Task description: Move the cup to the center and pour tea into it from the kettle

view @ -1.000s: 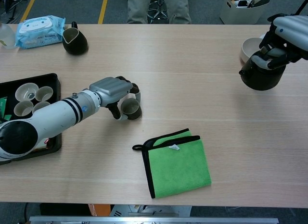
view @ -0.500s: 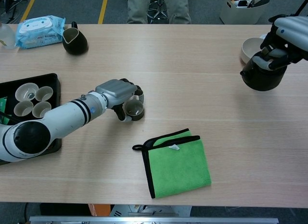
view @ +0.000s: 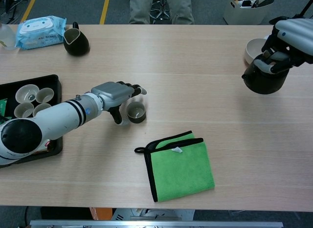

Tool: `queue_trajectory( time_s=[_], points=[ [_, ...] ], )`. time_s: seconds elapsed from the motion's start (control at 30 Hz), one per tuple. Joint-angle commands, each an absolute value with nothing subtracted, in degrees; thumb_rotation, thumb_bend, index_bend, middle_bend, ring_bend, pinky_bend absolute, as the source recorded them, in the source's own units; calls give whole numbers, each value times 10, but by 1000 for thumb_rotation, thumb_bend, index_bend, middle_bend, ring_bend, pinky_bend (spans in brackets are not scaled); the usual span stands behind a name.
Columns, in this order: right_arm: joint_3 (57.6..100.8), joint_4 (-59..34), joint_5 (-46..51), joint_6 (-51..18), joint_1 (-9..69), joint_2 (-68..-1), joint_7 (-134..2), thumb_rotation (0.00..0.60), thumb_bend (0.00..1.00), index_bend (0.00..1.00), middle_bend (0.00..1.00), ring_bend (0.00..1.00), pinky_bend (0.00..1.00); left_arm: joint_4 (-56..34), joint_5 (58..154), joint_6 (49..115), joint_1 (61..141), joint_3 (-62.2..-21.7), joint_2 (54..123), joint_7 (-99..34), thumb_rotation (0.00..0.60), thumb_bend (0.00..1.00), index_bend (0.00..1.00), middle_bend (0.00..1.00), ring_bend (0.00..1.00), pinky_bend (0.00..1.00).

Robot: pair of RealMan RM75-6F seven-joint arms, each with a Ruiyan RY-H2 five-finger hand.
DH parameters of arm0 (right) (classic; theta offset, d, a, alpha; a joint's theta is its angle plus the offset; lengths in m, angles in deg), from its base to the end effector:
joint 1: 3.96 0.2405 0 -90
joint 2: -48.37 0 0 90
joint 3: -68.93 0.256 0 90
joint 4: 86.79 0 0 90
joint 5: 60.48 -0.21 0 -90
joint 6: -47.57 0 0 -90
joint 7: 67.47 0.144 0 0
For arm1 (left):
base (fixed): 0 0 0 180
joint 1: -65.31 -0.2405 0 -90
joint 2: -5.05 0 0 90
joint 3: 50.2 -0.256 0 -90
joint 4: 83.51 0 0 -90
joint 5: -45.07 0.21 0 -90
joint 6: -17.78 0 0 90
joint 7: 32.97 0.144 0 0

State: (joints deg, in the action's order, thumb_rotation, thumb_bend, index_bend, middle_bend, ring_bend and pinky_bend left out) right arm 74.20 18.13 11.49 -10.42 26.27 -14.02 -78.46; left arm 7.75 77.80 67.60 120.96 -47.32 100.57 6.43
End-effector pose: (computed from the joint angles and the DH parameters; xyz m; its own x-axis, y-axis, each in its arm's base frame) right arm -0.2060 -0.2843 0.0986 0.4342 -0.2992 0.8497 -0.8899 -0.2889 0.3531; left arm -0.1139 0.2992 -0.0925 0.5540 0.5593 0.6167 0.8311 -0.4157 -0.3695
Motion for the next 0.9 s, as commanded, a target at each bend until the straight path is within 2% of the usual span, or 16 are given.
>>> queue_trajectory(
  time_s=[0.03, 0.33, 0.5, 0.63, 0.9],
  points=[
    [743, 184, 118, -104, 264, -141, -786, 530, 409, 1000, 946, 908, 13, 99, 794, 694, 1202, -470, 986, 50, 600, 282, 0, 8, 13, 16],
    [747, 196, 116, -93, 279, -156, -807, 533, 409, 1000, 946, 908, 13, 171, 884, 788, 1135, -471, 897, -22, 600, 282, 9, 26, 25, 16],
    [750, 200, 109, -85, 291, -169, -825, 535, 408, 1000, 946, 908, 13, 205, 951, 855, 1079, -488, 847, -62, 600, 282, 104, 98, 63, 20],
    [752, 202, 103, -78, 302, -182, -838, 537, 409, 1000, 946, 908, 13, 225, 999, 897, 1040, -504, 812, -86, 600, 282, 187, 168, 122, 82],
    [757, 201, 85, -62, 327, -214, -869, 552, 409, 1000, 946, 908, 13, 264, 1073, 954, 975, -531, 755, -109, 600, 281, 229, 207, 152, 108]
  ],
)
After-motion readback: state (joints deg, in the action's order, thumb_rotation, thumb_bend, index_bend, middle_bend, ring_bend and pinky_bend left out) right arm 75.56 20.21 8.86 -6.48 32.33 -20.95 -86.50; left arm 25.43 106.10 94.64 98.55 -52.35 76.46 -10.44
